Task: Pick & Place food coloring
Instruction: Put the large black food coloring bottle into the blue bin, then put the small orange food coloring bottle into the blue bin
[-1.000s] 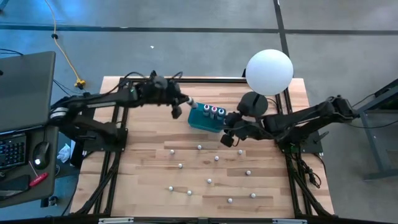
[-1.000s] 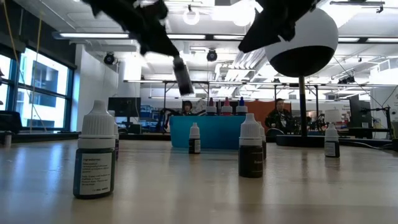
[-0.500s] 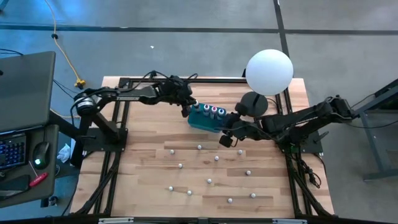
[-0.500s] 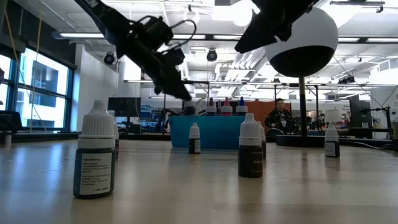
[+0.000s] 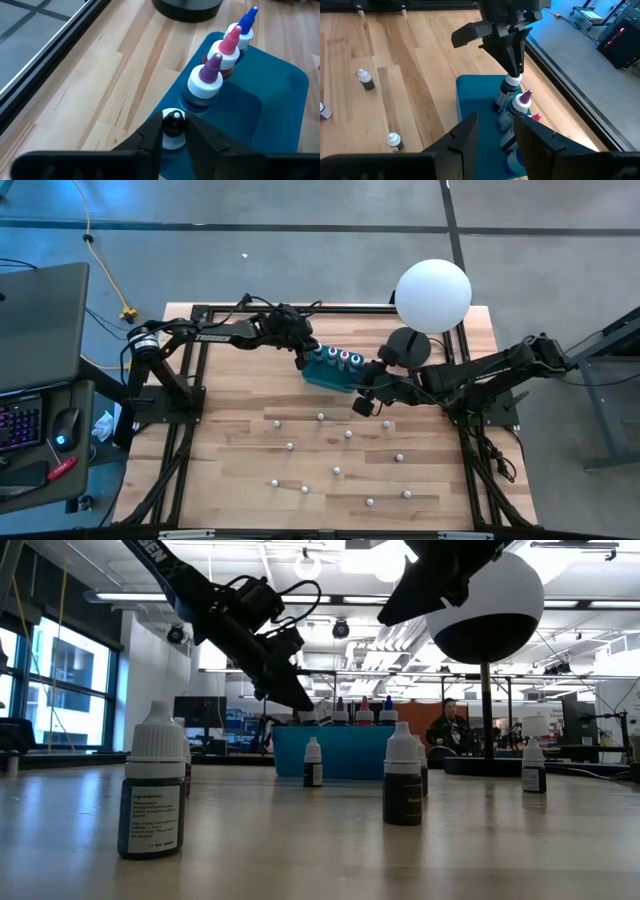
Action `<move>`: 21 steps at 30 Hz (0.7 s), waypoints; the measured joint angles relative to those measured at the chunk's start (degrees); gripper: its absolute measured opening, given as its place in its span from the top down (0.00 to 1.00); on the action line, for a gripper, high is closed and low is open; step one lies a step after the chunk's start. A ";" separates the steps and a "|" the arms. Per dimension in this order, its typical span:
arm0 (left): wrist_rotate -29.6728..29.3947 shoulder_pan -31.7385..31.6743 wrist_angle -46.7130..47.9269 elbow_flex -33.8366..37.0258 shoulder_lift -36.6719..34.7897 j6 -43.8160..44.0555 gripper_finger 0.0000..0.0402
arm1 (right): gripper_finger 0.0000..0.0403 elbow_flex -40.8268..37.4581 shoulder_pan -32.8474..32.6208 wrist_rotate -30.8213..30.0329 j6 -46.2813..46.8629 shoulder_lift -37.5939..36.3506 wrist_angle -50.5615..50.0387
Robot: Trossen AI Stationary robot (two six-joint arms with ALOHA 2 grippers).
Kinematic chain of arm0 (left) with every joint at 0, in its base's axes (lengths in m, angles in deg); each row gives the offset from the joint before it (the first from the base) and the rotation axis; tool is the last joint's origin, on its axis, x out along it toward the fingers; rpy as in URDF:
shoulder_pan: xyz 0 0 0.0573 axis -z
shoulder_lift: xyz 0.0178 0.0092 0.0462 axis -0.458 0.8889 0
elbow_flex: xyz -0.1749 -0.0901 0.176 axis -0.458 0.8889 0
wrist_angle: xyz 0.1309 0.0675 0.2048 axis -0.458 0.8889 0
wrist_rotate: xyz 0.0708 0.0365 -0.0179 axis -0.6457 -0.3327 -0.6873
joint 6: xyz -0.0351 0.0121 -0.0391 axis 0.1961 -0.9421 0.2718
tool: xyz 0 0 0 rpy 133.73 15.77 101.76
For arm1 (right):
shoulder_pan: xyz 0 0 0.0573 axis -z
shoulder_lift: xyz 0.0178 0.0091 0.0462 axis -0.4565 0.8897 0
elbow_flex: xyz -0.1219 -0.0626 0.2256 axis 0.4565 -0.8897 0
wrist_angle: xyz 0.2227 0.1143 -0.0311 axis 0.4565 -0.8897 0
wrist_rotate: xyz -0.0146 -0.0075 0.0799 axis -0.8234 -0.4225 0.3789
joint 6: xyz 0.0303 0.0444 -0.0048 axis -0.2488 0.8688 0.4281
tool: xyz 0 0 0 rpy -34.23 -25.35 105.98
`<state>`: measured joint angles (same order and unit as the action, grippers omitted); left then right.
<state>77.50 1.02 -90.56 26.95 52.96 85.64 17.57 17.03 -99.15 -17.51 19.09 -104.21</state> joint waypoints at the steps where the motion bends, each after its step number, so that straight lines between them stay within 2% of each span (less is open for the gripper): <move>1: 0.00 0.00 -0.02 0.01 0.02 -0.06 0.76 | 0.70 0.00 0.00 0.04 0.00 0.00 0.00; 4: 0.30 0.00 -0.07 0.01 -0.05 -0.12 0.69 | 0.70 0.00 0.00 0.68 0.00 0.00 0.00; 7: 1.00 0.00 -0.34 0.12 -1.69 -0.16 0.66 | 0.70 0.00 0.04 6.46 -0.03 0.00 0.00; 13: 1.31 0.00 -0.59 -0.66 -7.39 -1.34 0.65 | 0.70 0.00 -0.93 21.83 -0.46 3.40 0.50; 18: 1.45 0.00 0.38 -0.76 -12.52 -2.36 0.65 | 0.70 0.00 -2.65 25.48 0.17 9.63 0.97; 21: 1.79 0.00 2.40 -0.84 -14.30 -2.43 0.65 | 0.70 0.00 -3.55 30.13 0.41 13.08 2.33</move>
<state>79.29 1.02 -88.16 26.11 38.66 83.21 17.57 13.48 -69.02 -17.09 32.17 -101.87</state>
